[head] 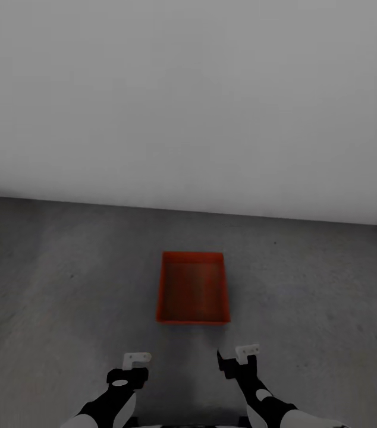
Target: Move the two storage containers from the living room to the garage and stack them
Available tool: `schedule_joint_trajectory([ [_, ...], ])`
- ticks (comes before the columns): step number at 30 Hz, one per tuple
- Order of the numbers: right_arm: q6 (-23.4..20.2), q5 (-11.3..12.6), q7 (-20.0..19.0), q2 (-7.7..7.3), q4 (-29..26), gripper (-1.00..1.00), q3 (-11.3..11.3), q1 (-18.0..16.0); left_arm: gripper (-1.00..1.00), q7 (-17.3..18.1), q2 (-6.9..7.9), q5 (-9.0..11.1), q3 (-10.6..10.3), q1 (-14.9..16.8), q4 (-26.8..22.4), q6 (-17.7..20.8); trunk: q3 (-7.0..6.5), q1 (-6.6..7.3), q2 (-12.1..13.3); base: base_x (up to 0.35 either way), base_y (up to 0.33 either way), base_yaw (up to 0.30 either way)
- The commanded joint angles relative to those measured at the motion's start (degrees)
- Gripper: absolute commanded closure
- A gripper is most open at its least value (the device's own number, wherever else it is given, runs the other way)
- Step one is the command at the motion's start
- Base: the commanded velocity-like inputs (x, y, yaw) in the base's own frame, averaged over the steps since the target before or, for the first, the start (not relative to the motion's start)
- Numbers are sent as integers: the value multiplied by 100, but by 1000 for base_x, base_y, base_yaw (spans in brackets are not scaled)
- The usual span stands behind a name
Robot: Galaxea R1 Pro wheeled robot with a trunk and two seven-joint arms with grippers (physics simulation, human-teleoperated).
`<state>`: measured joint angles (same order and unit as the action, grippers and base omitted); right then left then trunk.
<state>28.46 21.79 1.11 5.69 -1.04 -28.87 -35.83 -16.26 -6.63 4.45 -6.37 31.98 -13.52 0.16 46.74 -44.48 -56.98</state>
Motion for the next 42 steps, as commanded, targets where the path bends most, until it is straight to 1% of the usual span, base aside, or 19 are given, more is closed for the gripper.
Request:
schedule_joint_trajectory([
  [1, 19, 45, 12, 2, 8, -100, -49, -3, -100, -31, 3, 47, -48, 2, -1, 2, 3, 3, -3, -345, 80, 0],
  [24, 16, 45, 28, 10, 8, -100, -46, -3, -100, -29, 4, 47, -48, 2, -12, 0, 3, 3, -3, -345, 79, 0],
  [28, 19, 84, 67, 14, 6, -100, -37, -3, -100, -27, 4, 48, -55, 2, -29, -5, 3, 3, -3, -228, 25, 0],
  [31, 27, 492, 127, 19, 9, -100, -39, -3, -100, -16, 4, 48, -58, 2, -15, -7, 3, 3, -3, -40, 4, 0],
  [33, 23, 601, 196, -1, 37, -100, -35, -3, -100, 13, 7, 47, -61, 2, 10, -7, 3, 3, -3, -10, 1, 0],
  [34, 22, 616, 229, -11, 53, -100, -34, -3, -100, 17, 8, 47, -60, 2, 17, -7, 3, 3, -3, -7, 1, 0],
  [36, -10, 694, 494, -98, 151, -100, -32, -3, -100, 29, 79, 52, -49, 3, 40, -7, 3, 3, -3, -3, 0, 0],
  [37, -22, 737, 615, -195, 193, -100, -35, -3, -100, 31, 161, 55, -45, 6, 51, -4, 3, 3, -3, -1, 0, 0],
  [38, -28, 759, 672, -253, 210, -100, -36, -3, -100, 34, 216, 61, -44, 7, 58, -3, 3, 3, -3, -1, 0, 0],
  [39, -36, 804, 777, -384, 237, -100, -38, -3, -100, 39, 355, 70, -43, 8, 94, -1, 3, 3, -3, 0, 0, 0],
  [40, -42, 828, 819, -451, 247, -100, -38, -3, -100, 42, 441, 75, -42, 7, 124, 0, 3, 3, -3, 0, 0, 0],
  [42, -70, 916, 908, -750, 277, -100, -39, -3, -100, 48, 802, 109, -41, 9, 336, 1, 3, 3, -3, 0, 0, 0],
])
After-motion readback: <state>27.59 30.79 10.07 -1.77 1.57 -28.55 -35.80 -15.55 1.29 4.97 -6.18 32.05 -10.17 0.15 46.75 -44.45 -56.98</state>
